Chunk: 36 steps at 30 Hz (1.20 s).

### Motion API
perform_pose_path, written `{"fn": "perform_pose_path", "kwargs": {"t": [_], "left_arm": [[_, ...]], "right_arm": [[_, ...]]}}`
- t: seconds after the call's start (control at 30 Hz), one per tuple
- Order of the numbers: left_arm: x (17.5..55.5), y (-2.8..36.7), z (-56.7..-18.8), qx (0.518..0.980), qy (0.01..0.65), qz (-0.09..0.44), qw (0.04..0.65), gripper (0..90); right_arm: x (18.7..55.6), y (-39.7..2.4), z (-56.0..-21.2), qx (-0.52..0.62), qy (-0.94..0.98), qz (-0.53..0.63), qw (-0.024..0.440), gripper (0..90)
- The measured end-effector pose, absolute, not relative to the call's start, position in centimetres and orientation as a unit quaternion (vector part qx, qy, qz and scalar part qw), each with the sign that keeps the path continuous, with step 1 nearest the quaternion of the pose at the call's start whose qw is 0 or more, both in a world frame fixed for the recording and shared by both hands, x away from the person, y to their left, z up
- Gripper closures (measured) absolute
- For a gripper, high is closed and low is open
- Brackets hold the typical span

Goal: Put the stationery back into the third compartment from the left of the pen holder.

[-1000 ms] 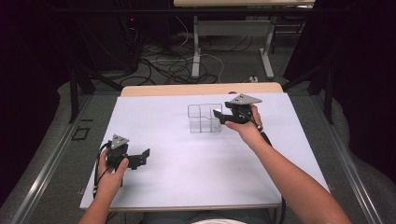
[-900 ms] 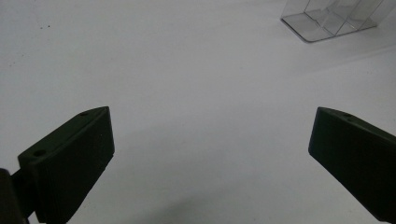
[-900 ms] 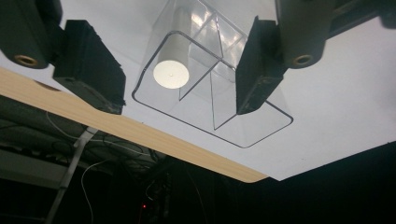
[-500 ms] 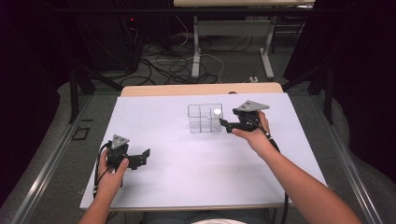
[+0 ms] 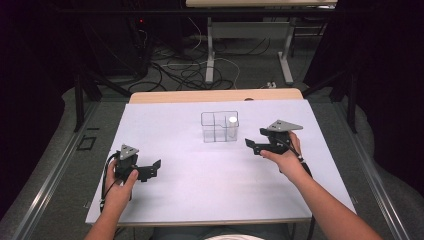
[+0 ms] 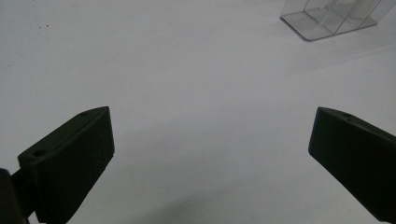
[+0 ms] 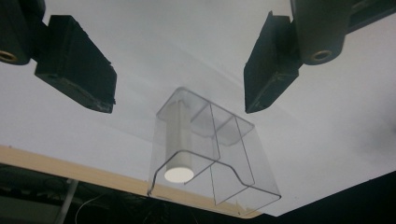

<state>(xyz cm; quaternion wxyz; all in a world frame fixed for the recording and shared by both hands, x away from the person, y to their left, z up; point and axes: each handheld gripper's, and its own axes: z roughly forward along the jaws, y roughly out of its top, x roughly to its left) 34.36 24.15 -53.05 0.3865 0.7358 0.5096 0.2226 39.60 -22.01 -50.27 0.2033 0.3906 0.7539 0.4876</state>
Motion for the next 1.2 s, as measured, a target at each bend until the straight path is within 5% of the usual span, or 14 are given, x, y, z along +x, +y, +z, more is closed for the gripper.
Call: {"fn": "perform_pose_path", "kwargs": {"t": [1.2], "left_arm": [[34.3, 24.1, -52.9, 0.735, 0.510, 0.224, 0.386, 0.1]], "right_arm": [[36.4, -31.5, -53.9, 0.458, 0.732, 0.454, 0.221, 15.2]]}}
